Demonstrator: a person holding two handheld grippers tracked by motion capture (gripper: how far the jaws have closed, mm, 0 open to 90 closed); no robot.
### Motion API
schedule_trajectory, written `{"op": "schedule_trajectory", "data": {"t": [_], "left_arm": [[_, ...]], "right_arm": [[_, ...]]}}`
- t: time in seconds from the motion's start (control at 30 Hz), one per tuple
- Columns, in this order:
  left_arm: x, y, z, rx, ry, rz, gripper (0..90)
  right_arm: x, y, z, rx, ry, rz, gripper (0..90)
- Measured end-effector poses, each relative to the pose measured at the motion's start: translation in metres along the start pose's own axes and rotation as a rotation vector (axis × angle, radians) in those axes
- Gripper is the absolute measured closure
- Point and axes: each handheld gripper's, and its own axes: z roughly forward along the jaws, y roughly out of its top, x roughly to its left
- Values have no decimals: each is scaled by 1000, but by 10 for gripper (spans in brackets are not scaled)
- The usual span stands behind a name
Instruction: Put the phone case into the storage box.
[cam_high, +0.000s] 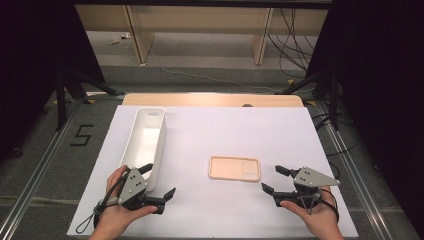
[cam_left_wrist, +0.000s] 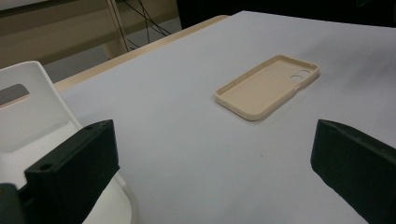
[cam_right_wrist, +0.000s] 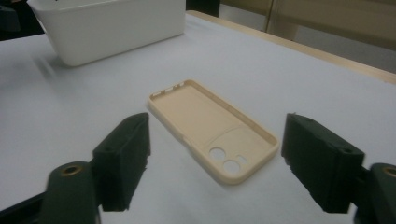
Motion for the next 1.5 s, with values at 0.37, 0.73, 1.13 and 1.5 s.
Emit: {"op": "schedule_trajectory", "data": {"t": [0.37,0.73,1.13,1.5], "left_arm": [[0,0,0,-1,-4,3,5],[-2,0,-1,-2,-3,8,14],[-1,0,-2,3,1,10,18],[-2,0,-2,6,-3,13,18]], "right_arm": [[4,0,1,25,7,-22,440],[7,2,6,176,16,-91,890],[11,2,18,267,7,-44,900],[13,2,38,332,15,-1,900]]}}
